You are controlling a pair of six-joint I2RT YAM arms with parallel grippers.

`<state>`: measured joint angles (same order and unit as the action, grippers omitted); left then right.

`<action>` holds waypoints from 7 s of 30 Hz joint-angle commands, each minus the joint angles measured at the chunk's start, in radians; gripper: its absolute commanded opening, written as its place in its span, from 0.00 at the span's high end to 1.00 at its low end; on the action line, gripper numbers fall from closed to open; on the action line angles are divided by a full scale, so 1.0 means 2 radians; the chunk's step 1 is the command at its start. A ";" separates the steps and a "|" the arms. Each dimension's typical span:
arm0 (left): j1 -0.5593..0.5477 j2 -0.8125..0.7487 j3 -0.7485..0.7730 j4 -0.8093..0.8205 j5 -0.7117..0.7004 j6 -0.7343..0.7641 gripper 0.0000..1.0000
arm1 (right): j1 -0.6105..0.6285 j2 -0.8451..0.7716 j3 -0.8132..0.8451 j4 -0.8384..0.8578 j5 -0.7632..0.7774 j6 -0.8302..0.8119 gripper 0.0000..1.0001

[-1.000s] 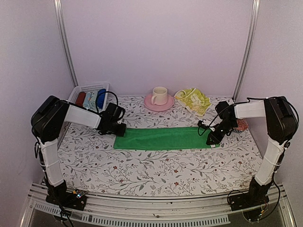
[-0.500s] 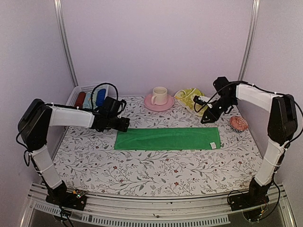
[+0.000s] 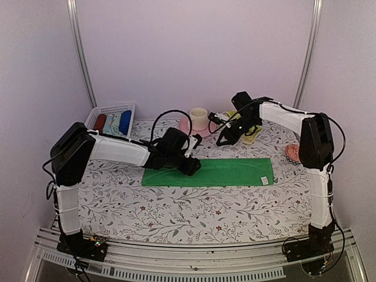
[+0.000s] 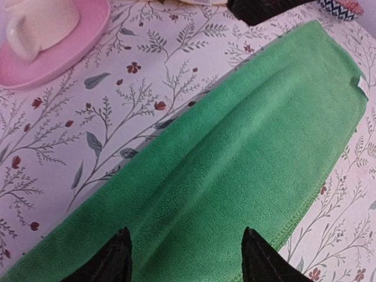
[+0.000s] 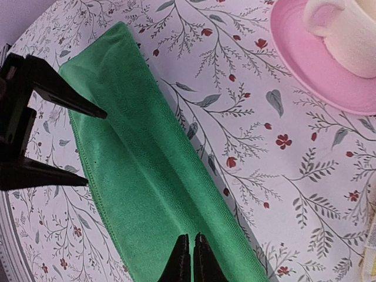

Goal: Roll the towels
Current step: Smooth out the towel at the center of the board.

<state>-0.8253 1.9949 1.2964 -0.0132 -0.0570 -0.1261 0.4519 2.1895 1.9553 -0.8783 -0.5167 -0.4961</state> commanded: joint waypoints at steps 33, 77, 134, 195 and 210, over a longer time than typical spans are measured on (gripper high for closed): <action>-0.035 0.013 -0.043 0.084 0.058 -0.046 0.34 | 0.012 0.165 0.041 0.021 -0.027 0.070 0.94; -0.039 0.078 0.006 0.002 0.104 0.112 0.67 | 0.012 0.172 0.039 0.013 -0.025 0.070 0.94; -0.046 0.021 -0.007 -0.056 0.126 0.109 0.90 | 0.012 0.174 0.039 0.017 0.012 0.074 0.94; 0.126 0.011 -0.082 -0.013 -0.081 -0.030 0.40 | -0.085 -0.125 -0.338 0.034 0.120 -0.031 0.55; 0.079 -0.117 -0.130 -0.013 -0.080 -0.035 0.20 | -0.108 -0.164 -0.274 0.042 0.039 -0.007 0.54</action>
<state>-0.6109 1.8202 1.0904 -0.0307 -0.2226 -0.1852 0.2653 1.8595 1.3769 -0.8375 -0.4442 -0.5663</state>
